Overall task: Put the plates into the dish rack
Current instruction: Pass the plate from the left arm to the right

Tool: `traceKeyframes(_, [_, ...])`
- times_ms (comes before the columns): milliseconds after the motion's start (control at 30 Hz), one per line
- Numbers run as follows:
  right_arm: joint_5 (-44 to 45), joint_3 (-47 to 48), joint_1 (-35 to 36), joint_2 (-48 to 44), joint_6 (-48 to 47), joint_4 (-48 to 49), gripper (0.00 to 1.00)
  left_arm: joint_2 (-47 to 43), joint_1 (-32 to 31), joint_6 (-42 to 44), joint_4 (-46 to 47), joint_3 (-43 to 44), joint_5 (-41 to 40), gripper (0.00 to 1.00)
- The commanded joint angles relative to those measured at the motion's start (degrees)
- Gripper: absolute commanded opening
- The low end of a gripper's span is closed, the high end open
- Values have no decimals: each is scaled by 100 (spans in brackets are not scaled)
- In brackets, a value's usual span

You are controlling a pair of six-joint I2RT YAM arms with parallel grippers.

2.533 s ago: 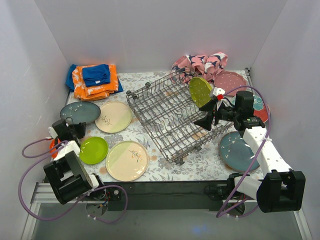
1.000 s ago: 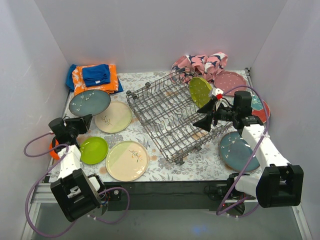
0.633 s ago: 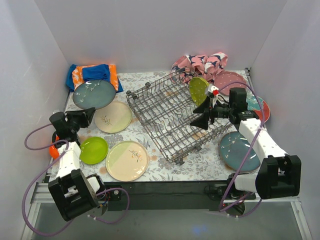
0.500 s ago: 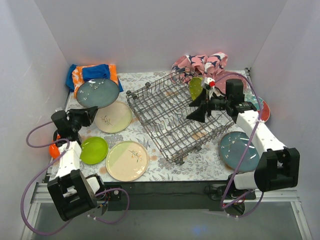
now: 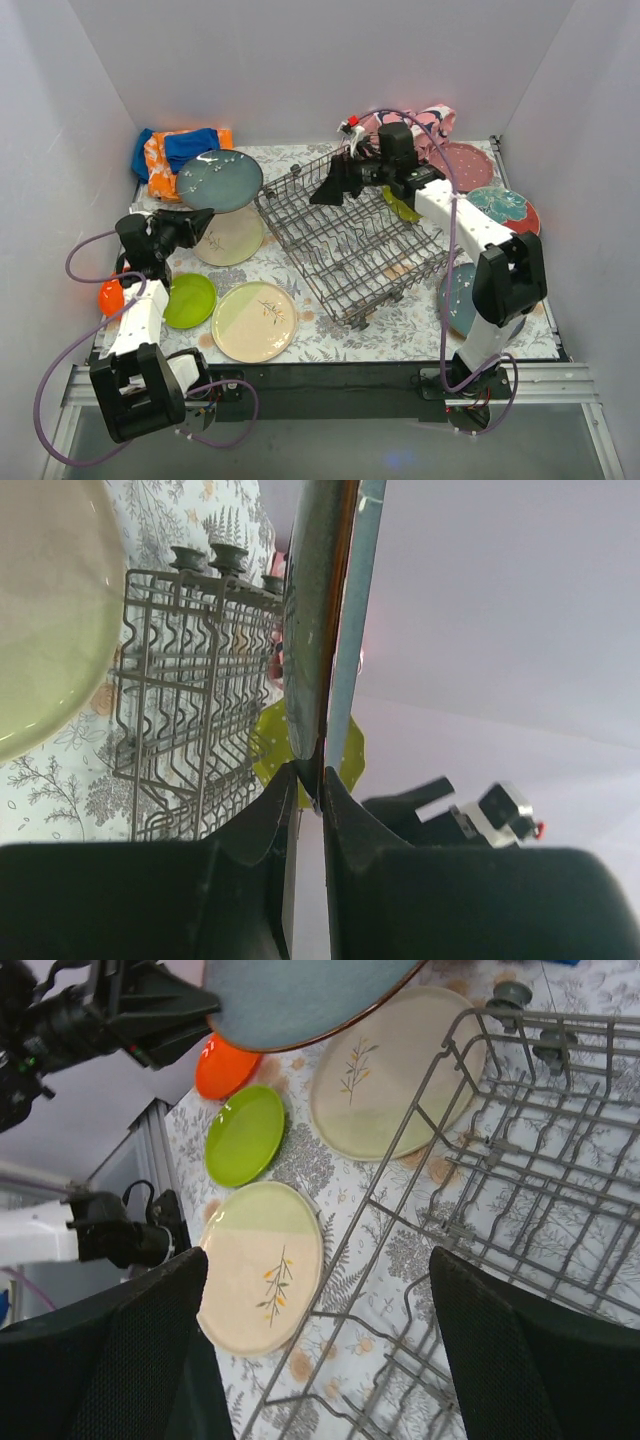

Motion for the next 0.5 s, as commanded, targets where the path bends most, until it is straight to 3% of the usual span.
traceKeyframes(0, [1140,398,371,319,1868,838,98,-373,-165,-916,983,358,312,0])
traceKeyframes(100, [1254,362,415,556,2510,1550,99,-399,-244,-995,1045,287,329,0])
traceKeyframes(233, [1325,705,451,1222,3433,1746,98,-426,-358,-1092,1141,226,364,0])
traceKeyframes(467, [1413,1364,582,2050,4217,2010,98,-452,-508,-1206,1264,120,444,0])
